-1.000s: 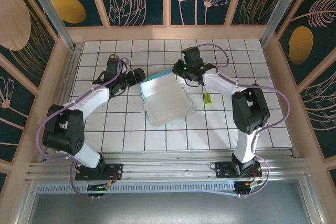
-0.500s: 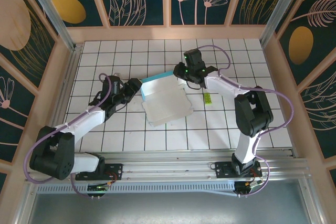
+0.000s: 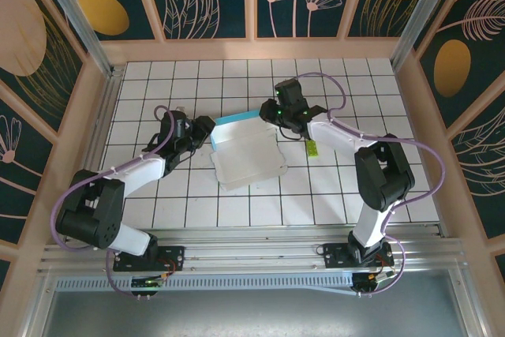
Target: Fold the paper box
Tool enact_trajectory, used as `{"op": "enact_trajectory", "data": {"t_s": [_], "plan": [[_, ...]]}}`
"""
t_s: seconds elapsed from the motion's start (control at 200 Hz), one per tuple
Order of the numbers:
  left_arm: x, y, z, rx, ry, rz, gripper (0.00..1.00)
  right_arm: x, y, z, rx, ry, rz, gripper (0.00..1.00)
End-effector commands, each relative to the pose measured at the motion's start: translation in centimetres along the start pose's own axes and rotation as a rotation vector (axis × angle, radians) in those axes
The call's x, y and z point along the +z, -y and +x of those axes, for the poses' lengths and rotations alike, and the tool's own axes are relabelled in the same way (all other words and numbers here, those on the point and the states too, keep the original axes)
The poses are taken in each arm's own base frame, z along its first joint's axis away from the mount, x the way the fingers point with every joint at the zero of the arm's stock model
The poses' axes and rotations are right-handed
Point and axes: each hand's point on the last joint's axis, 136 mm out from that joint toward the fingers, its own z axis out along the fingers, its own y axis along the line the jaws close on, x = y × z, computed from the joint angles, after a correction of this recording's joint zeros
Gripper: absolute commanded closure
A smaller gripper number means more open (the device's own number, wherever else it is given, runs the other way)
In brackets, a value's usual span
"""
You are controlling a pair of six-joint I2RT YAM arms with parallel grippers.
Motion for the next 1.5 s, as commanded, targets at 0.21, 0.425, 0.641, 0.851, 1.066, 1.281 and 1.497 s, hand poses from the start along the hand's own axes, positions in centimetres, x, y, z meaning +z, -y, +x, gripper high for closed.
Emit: {"op": "enact_trajectory", "data": {"t_s": [0.21,0.425,0.641,0.851,1.066,1.281,1.497], "plan": [[1.2,1.6,0.0,0.056,-0.036,0.022,0.56,-1.2,0.1,1.6,-0.053,-0.029,0.066,0.72],[1.0,0.8,0.4,0.108,-0.048,-0.008,0.54,-4.1,0.0,-0.8,-0.08,0.047,0.09,0.66],[1.1,1.1,1.0,0.16,-0.081,-0.007,0.53,-6.9,1.8,-0.7,-0.053,0.104,0.104,0.63],[1.4,1.4,1.6,0.169,-0.102,-0.003,0.53,-6.9,5.8,3.7,-0.012,0.092,0.059,0.61],[1.5,1.6,1.6,0.179,-0.104,-0.009,0.53,-3.3,9.1,6.0,0.045,0.046,0.024,0.61],[1.4,1.6,1.5,0.182,-0.096,-0.015,0.53,-0.7,10.0,4.6,0.042,0.131,0.051,0.61],[1.4,1.9,1.5,0.186,-0.099,-0.012,0.53,0.8,10.3,3.9,0.047,0.189,0.037,0.61]]}}
